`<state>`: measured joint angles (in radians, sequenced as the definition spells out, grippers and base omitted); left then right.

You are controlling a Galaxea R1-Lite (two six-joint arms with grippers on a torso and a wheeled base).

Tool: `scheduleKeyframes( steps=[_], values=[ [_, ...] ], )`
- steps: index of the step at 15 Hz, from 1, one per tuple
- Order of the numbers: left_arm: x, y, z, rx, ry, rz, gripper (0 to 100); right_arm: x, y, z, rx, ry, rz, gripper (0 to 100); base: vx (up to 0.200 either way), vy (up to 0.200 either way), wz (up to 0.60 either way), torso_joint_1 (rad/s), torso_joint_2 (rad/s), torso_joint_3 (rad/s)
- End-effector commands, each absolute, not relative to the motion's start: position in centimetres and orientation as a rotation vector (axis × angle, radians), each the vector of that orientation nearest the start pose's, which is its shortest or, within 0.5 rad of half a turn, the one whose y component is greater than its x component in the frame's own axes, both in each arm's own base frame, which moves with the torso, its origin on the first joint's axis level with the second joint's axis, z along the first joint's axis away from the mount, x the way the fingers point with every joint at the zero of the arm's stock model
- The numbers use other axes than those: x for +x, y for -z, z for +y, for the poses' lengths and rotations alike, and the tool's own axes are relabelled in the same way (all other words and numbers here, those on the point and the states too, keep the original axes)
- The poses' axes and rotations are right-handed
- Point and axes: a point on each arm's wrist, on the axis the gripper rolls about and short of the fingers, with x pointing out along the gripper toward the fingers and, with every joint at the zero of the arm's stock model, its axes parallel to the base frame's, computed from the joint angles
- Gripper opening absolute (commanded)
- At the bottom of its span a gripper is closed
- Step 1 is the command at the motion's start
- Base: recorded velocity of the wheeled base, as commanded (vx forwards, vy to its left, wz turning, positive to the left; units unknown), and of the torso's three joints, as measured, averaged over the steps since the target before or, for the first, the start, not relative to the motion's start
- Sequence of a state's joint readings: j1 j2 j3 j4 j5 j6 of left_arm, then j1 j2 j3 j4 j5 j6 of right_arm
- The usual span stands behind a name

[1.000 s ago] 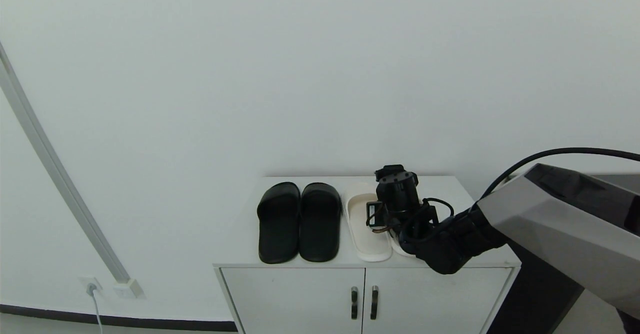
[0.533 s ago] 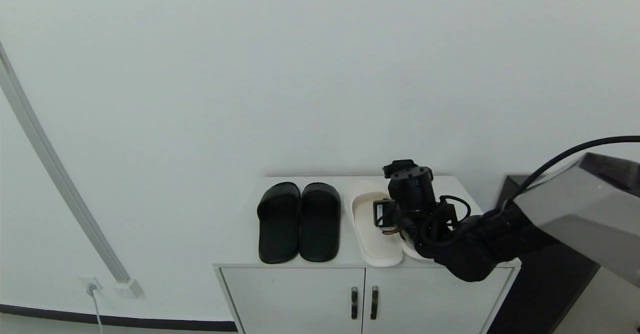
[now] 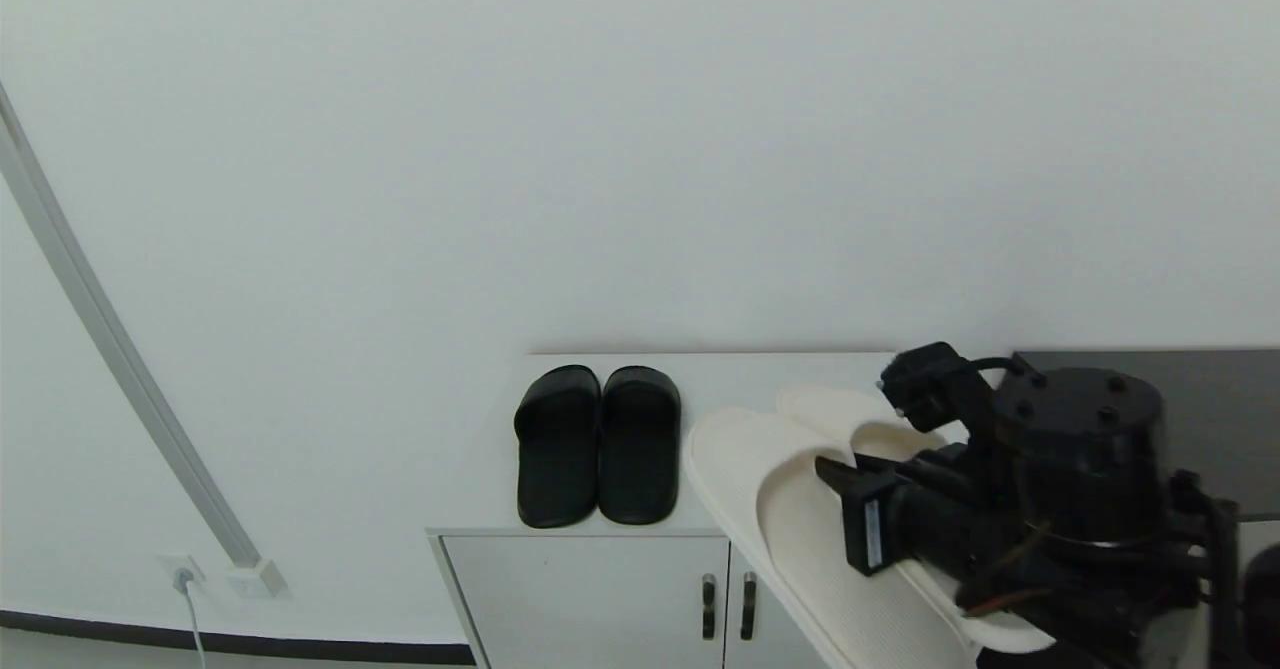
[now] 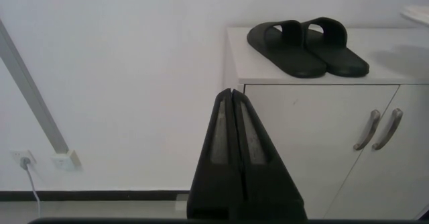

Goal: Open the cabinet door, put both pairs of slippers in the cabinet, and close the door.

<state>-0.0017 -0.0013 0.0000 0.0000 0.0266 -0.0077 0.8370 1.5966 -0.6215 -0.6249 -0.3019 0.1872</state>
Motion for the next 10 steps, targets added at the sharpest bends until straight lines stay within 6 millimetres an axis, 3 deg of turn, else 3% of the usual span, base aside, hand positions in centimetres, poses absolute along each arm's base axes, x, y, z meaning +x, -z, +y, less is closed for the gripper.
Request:
scheduleKeyframes(
  steps=[1, 7, 10],
  values=[
    [-2.3, -7.5, 0.1, -0.009, -0.026, 0.0, 0, 13.4, -17.6, 16.0, 0.019, -0.686, 0.31, 0, 0.0, 0.0, 0.0, 0.0, 0.0, 0.0],
    [-2.3, -7.5, 0.1, -0.012, -0.025, 0.0, 0, 13.5, -16.4, 16.4, -0.018, -0.719, 0.357, 0, 0.0, 0.0, 0.0, 0.0, 0.0, 0.0],
    [-2.3, -7.5, 0.1, -0.011, -0.023, 0.0, 0, 13.4, -16.0, 16.2, -0.023, -0.72, 0.371, 0, -0.2, 0.0, 0.0, 0.009, 0.0, 0.001]
  ],
)
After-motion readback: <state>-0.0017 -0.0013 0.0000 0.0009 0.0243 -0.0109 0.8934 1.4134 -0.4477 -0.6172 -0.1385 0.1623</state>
